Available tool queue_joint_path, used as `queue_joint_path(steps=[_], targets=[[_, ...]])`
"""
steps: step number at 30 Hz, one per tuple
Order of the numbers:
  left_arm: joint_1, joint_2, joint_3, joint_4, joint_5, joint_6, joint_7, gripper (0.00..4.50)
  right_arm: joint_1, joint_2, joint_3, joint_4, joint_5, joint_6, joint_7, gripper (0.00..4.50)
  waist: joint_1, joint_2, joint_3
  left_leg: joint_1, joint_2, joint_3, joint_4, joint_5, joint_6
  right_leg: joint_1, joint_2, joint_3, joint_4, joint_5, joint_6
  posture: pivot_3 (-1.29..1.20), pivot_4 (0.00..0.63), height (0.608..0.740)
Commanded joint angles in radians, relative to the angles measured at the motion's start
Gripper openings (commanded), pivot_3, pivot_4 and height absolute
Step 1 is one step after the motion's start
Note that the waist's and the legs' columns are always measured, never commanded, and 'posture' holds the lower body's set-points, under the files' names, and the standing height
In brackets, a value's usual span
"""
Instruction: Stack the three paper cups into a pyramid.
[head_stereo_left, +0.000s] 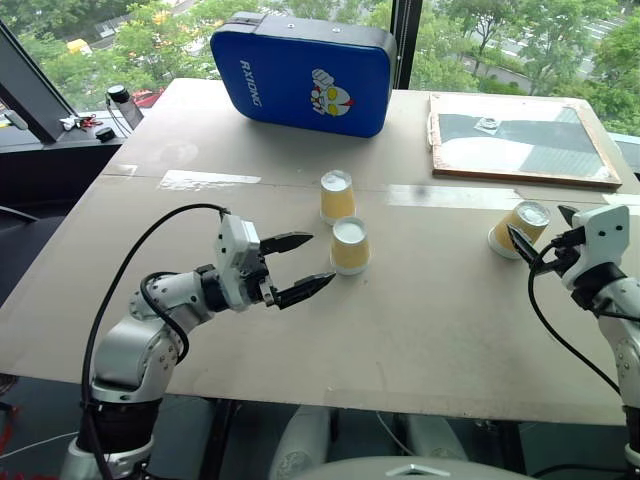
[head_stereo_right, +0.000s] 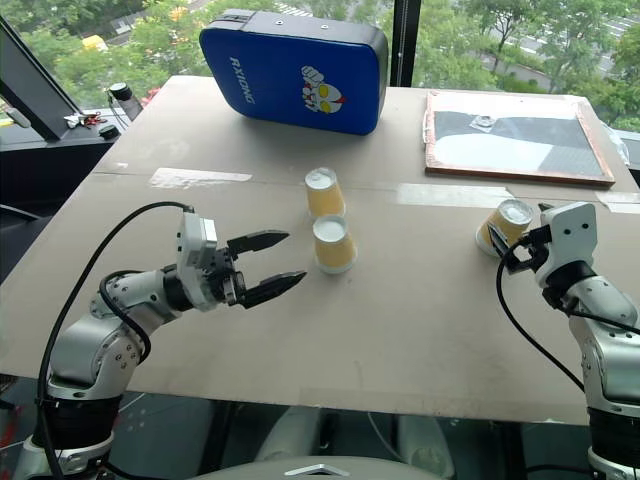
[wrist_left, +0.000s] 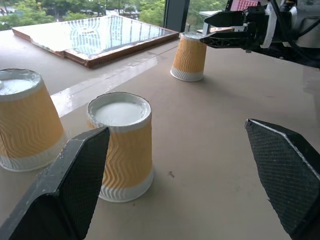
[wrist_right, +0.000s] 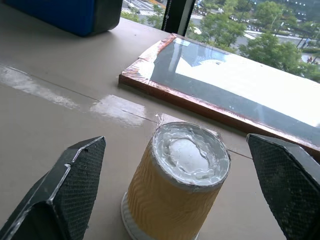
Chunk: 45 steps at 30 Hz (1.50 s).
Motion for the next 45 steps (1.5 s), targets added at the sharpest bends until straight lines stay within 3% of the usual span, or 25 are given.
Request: queue_joint_path(steps=[1,8,12,15,16,21,26,33,45], targets=[[0.019,0.014,0.039,-0.057,-0.024,-0.003,0.014,4.44,-0.045,0.005,-0.005,0.025,-0.005,0.046,-0.032,4.5,0.0,0.0,0.0,0.0,0.0,0.0,0.0,0.0,0.0,0.0,0.0,0.0,0.0,0.0,0.0,0.0,0.15,0.74],[0.071,0.011,0.063,-0.112,-0.047,0.006,0.049,4.44,-0.088,0.009,0.008,0.073,-0.012,0.076,-0.038,4.5,0.001,0.0,0.0,0.0,0.0,0.001,0.0,0.0,0.0,0.0,0.0,0.001,0.0,0.0,0.0,0.0,0.15,0.74],[0.095,0.019,0.082,-0.118,-0.068,0.005,0.044,4.5,-0.103,0.006,0.016,0.102,-0.015,0.06,-0.023,3.49,0.0,0.001,0.0,0.0,0.0,0.001,0.0,0.0,0.0,0.0,0.0,0.001,0.0,0.0,0.0,0.0,0.15,0.74],[0.096,0.02,0.087,-0.119,-0.072,0.007,0.048,4.5,-0.107,0.004,0.016,0.108,-0.015,0.057,-0.014,2.09,0.0,0.001,0.0,0.0,0.0,0.001,0.0,0.0,0.0,0.0,0.0,0.001,0.0,0.0,0.0,0.0,0.15,0.74],[0.098,0.02,0.089,-0.119,-0.07,0.006,0.048,4.5,-0.108,0.002,0.018,0.108,-0.016,0.054,-0.008,1.97,0.0,0.001,0.001,0.0,0.0,0.001,0.0,0.0,0.0,0.0,0.0,0.001,0.0,0.0,0.0,0.0,0.15,0.74],[0.128,-0.002,0.095,-0.104,0.012,-0.1,0.062,4.5,-0.098,-0.012,0.021,0.006,0.085,0.086,0.109,1.96,-0.001,0.002,0.001,0.0,0.0,0.001,0.0,0.0,0.0,0.0,0.0,0.001,0.0,0.0,0.0,0.0,0.15,0.74],[0.179,-0.011,0.142,-0.076,-0.022,-0.159,0.001,4.5,-0.108,-0.027,0.113,-0.16,0.21,0.158,0.248,1.96,-0.004,0.003,0.002,0.0,0.001,0.001,0.0,0.0,0.0,-0.001,0.0,0.002,-0.001,0.0,0.0,0.0,0.15,0.74],[0.342,0.065,0.312,-0.071,-0.177,-0.094,-0.127,4.5,-0.142,0.005,0.328,-0.178,0.14,0.11,0.295,1.96,-0.003,0.002,0.002,-0.001,0.001,0.001,-0.001,0.0,0.0,-0.001,-0.004,0.001,-0.001,0.0,0.0,0.0,0.15,0.74],[0.47,0.063,0.391,-0.119,-0.209,-0.089,-0.135,4.5,-0.176,0.053,0.432,-0.055,0.021,-0.03,0.333,1.96,-0.001,0.002,0.002,-0.001,0.0,0.001,-0.001,0.0,0.0,-0.003,-0.005,0.001,-0.001,0.0,0.0,0.0,0.15,0.74]])
